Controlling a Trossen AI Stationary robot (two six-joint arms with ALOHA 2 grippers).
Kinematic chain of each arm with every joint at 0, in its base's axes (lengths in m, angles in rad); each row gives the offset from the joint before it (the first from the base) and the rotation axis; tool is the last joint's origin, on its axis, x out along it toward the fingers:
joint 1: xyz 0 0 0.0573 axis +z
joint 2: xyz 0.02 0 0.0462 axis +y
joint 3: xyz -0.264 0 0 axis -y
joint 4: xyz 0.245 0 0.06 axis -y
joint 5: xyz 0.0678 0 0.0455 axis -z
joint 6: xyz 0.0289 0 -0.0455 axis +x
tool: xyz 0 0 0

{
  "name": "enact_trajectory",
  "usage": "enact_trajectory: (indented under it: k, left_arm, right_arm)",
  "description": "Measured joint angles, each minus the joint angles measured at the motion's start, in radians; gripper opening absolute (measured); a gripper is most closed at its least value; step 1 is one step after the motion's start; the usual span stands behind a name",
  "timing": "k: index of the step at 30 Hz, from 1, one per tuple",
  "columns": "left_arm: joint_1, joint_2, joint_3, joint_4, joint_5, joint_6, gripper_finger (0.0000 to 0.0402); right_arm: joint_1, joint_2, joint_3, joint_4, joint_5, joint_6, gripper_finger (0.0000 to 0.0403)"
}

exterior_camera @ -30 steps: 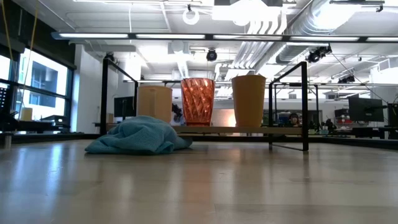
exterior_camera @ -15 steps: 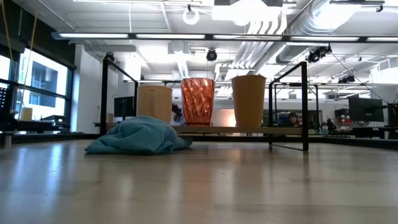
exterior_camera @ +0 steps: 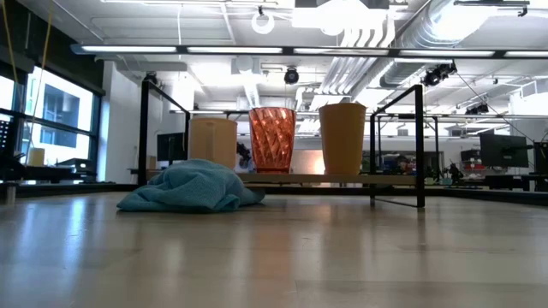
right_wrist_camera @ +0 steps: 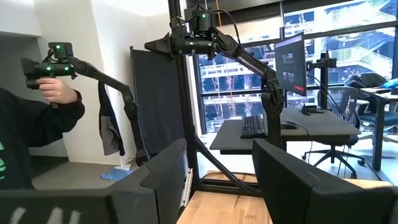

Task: Stack small to large cups/mugs on shelf
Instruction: Return to Home Position

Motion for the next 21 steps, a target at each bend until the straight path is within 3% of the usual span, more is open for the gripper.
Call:
enact_trajectory:
  k: [6, 15, 21]
  left_arm:
    - [0.0, 0.0, 0.0, -0.027, 0.002, -0.018, 0.0056]
    - [0.0, -0.003, 0.0, -0.025, 0.008, -0.237, 0.0056]
    - [0.0, -0.003, 0.0, -0.032, 0.13, -0.24, 0.0056]
  right_arm:
    - [0.0, 0.0, 0.0, 0.0, 0.002, 0.0, 0.0177]
    - [0.0, 0.0, 0.0, 0.0, 0.018, 0.001, 0.0177]
    - [0.0, 0.0, 0.0, 0.0, 0.055, 0.0, 0.0177]
